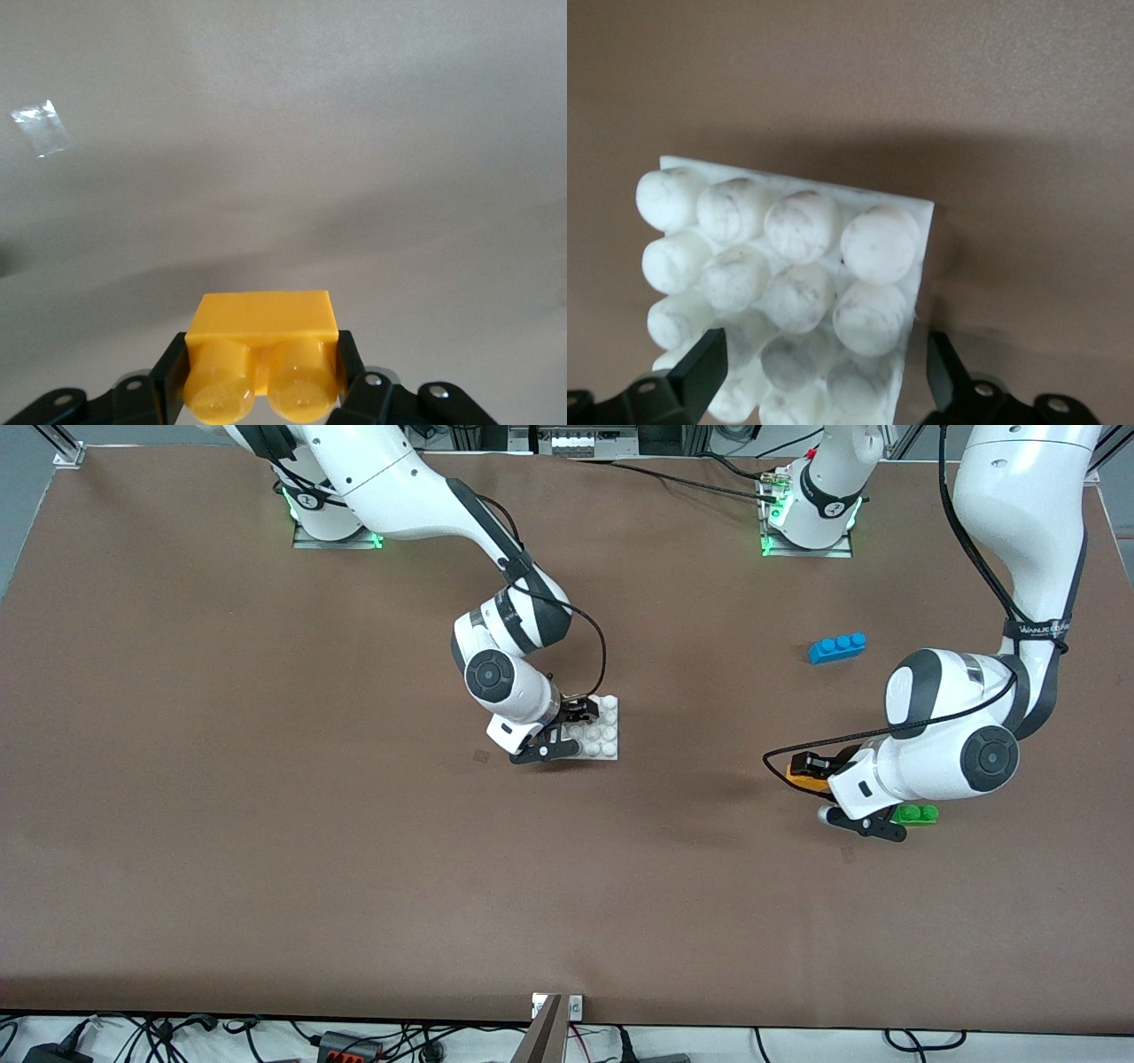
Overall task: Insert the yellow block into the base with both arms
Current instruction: 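Slide the white base toward the table middle with the right gripper, then release the base and withdraw the right gripper while the left gripper carries the block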
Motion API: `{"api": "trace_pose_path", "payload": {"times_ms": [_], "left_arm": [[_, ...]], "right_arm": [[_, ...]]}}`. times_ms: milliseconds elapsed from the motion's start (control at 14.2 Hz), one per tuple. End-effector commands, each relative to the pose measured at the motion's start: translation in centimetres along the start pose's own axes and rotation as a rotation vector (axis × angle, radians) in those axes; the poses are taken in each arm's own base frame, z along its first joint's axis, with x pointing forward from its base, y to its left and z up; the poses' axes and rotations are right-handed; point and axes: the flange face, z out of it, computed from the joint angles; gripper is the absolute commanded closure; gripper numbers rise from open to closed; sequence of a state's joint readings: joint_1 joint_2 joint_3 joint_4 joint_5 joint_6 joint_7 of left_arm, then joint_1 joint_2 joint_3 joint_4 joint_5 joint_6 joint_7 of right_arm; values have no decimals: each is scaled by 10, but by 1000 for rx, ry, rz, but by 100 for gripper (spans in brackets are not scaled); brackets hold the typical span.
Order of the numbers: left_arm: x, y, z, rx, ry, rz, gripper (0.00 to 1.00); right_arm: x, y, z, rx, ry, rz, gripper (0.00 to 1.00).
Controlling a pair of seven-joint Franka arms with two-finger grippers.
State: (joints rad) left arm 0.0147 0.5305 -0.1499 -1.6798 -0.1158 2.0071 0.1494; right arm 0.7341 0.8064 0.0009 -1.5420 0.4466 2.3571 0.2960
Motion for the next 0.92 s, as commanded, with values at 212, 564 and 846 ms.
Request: {"api": "trace_pose_path", "payload": {"times_ms": [212,564,846], "left_arm": [[-3,9,-2,-20,0,19,39],[-5,99,-2,-44,-17,-100,41],[-9,200,2,-60,21,-178,41]], "right_arm": [[7,9,-114,-9,-54,15,0],[27,114,-230,-158,-82,42,0],[13,205,-338,-261,-120,-101,0]]}}
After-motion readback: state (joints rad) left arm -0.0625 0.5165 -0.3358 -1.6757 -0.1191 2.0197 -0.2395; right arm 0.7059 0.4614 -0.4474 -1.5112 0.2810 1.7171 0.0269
